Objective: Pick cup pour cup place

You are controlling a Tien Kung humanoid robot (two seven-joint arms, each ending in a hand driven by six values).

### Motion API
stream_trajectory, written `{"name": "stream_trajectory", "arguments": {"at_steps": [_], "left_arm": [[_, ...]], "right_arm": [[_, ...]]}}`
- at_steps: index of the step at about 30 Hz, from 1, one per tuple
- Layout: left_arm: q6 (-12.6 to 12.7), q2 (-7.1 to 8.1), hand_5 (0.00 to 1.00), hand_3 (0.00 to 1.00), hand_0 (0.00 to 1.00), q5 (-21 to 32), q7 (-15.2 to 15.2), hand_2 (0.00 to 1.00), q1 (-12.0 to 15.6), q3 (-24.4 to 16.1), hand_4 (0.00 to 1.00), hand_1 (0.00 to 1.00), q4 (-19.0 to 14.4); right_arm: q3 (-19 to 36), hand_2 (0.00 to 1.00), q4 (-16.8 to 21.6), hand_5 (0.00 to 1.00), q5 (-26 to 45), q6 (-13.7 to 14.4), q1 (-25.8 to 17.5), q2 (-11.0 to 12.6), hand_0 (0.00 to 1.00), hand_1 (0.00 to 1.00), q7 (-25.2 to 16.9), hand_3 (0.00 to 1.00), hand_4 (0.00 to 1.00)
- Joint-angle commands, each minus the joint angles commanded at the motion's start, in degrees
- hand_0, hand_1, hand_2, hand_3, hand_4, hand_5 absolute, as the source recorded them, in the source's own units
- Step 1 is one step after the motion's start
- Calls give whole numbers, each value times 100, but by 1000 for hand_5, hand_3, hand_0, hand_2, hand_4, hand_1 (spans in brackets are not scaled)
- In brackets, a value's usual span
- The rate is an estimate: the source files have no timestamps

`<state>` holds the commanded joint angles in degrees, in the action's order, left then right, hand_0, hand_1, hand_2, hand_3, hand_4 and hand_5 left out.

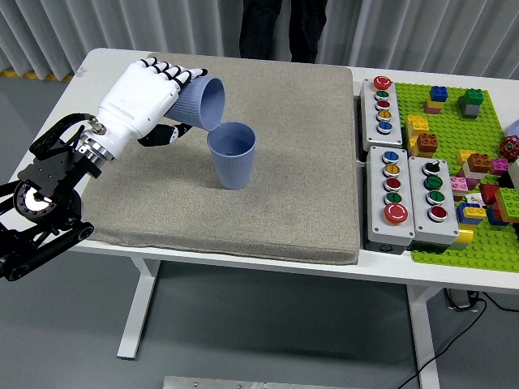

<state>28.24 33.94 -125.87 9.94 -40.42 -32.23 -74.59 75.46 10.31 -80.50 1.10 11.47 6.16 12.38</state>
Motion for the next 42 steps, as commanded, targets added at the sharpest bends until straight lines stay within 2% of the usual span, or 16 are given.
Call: {"name": "stream_trajectory", "arguments": {"at_steps": [4, 10, 12, 15, 20, 25, 30, 32, 35, 39, 42], "left_arm": [[17, -2, 122, 575, 580, 90, -9, 545, -10, 7, 652, 528, 2], [10, -5, 122, 575, 580, -53, 15, 545, -20, 6, 653, 527, -33], [-49, -4, 122, 576, 580, -363, 55, 545, -23, 16, 653, 528, -85], [-65, -14, 122, 576, 580, -413, 106, 545, -30, 52, 653, 528, -134], [-112, -58, 123, 576, 580, -413, 128, 544, -51, 143, 653, 528, -18], [11, -33, 122, 576, 580, -413, 88, 544, 12, 28, 652, 526, -3], [121, -22, 124, 576, 580, 127, 69, 544, 55, -88, 652, 526, 31], [229, -14, 124, 576, 580, 501, 17, 544, 118, -161, 652, 526, 21], [413, -23, 125, 575, 577, 1246, -196, 545, 223, -265, 653, 525, -16], [632, -112, 125, 575, 577, 2214, -564, 545, 435, -485, 653, 525, -98], [747, -266, 127, 574, 575, 2922, -866, 542, 663, -743, 655, 526, -138]], "right_arm": [[4, 579, 0, 26, 0, -1, 5, 0, 689, 658, 1, 587, 2], [-13, 578, 0, 27, 13, -2, 3, 6, 690, 658, -1, 586, 2], [-10, 578, 0, 28, 5, -5, 2, 7, 689, 658, -1, 586, 2], [-14, 578, 0, 28, 16, -1, 6, 7, 689, 658, -2, 586, 2], [-44, 578, 0, 27, 42, 0, 17, 5, 689, 658, 0, 586, 2], [-45, 578, 0, 28, 48, 1, 1, 0, 689, 658, -1, 586, 2], [-27, 579, 0, 28, -3, -11, -25, -9, 689, 658, 10, 586, 2], [-24, 579, 0, 28, -10, -11, -45, -11, 689, 658, 10, 586, 2], [-23, 579, 0, 29, -23, -14, -58, -14, 689, 658, 11, 586, 2], [-20, 579, 0, 29, -44, -18, -71, -22, 689, 658, 16, 586, 2], [-29, 580, 0, 29, -46, -21, -83, -26, 689, 658, 17, 586, 2]]}}
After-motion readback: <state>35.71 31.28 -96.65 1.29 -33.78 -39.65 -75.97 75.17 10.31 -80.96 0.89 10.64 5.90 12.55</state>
